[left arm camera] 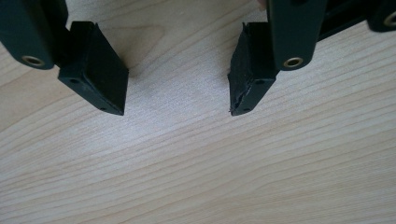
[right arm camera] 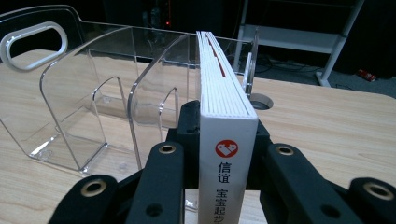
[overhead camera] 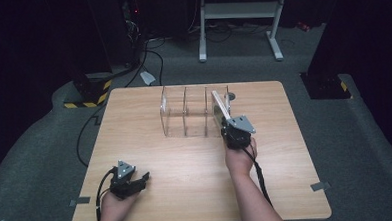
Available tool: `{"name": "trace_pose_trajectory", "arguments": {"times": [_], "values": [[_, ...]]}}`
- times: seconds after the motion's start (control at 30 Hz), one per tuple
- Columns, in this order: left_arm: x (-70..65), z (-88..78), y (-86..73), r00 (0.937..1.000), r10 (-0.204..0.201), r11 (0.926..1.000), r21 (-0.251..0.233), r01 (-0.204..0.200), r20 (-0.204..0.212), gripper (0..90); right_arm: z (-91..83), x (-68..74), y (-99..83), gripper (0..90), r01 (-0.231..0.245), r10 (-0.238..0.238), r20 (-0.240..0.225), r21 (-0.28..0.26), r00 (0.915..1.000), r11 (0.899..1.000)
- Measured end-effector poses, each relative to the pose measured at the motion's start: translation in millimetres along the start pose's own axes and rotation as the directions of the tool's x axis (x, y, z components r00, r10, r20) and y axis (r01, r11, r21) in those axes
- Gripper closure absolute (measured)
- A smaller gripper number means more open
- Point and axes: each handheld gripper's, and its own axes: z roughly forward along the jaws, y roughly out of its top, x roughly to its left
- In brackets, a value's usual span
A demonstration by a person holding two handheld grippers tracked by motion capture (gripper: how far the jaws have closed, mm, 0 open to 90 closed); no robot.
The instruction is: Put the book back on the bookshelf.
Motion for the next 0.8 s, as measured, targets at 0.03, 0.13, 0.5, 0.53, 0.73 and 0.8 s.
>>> {"name": "trace_pose_trajectory", "arguments": {"times": [0.03, 0.13, 0.5, 0.53, 0.73, 0.8], "values": [[0.0, 0.1, 0.1, 1.0, 0.0, 1.0, 0.0, 0.0, 0.001, 37.7, 0.6, 0.2, 0.6, 75.3, -0.005, 0.005, 0.0, 0.0, 1.0, 1.0], [0.0, 0.1, 0.1, 1.0, 0.001, 1.0, 0.0, -0.001, 0.002, 37.7, 3.8, 0.6, 2.2, 75.3, -0.007, 0.007, -0.003, 0.005, 1.0, 1.0], [-0.2, 0.1, -0.1, 1.0, 0.001, 1.0, -0.001, -0.001, 0.001, 37.8, 11.4, 3.0, 0.4, 75.2, -0.008, 0.008, 0.025, 0.0, 0.9996, 1.0], [-0.2, 0.1, -0.1, 1.0, 0.001, 1.0, -0.002, -0.001, 0.001, 37.8, 11.7, 3.0, 0.4, 75.2, -0.009, 0.009, 0.026, 0.0, 0.9996, 1.0], [-0.4, -0.5, -0.5, 1.0, -0.001, 1.0, -0.001, 0.001, 0.004, 37.9, 13.3, 3.4, -0.3, 75.0, 0.006, -0.006, 0.032, 0.007, 0.9995, 1.0], [-0.1, -0.5, -0.5, 1.0, 0.0, 1.0, -0.002, 0.0, 0.004, 37.9, 13.0, 3.6, -1.2, 74.9, 0.004, -0.004, 0.031, 0.007, 0.9995, 1.0]]}}
